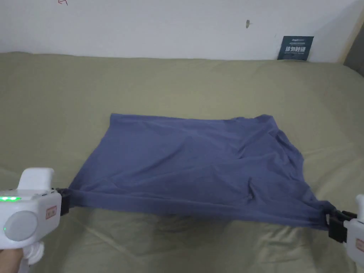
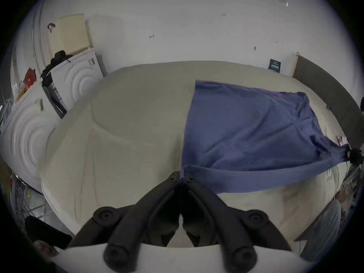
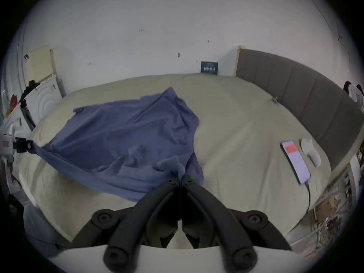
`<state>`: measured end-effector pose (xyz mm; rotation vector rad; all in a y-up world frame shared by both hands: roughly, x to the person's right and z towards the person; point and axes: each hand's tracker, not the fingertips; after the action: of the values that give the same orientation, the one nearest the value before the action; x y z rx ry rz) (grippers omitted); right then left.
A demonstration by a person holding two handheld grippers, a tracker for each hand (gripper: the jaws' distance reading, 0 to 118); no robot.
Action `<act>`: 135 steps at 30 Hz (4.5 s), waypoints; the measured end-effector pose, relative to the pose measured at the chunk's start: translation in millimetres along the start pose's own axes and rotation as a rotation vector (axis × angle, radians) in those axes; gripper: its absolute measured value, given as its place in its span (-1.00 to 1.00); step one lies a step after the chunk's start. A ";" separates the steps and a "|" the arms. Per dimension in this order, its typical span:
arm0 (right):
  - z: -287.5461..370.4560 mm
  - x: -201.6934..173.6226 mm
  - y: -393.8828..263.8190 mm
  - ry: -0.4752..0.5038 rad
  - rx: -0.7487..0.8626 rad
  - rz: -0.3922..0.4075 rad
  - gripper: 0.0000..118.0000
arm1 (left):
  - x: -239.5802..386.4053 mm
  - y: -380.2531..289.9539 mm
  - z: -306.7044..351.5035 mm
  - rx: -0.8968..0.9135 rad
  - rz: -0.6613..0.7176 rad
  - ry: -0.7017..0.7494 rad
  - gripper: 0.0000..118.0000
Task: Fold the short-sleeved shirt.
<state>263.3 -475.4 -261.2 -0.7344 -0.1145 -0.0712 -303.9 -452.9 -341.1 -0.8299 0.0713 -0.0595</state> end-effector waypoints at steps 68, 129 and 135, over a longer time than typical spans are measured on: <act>-2.7 -1.9 47.3 -0.015 -0.030 0.087 -0.97 | 8.2 40.2 -1.4 -0.042 -0.015 -0.126 -0.94; -127.0 -10.4 63.6 0.001 -0.179 0.039 -0.82 | 37.3 66.8 -103.5 -0.176 0.013 -0.048 -0.92; -77.5 -9.7 56.2 0.020 -0.149 0.009 -0.83 | 26.7 57.2 -71.2 -0.140 0.016 -0.053 -0.92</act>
<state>265.7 -485.7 -356.9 -0.8826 -0.0870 -0.0793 -282.0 -468.8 -432.2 -0.9700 0.0324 -0.0175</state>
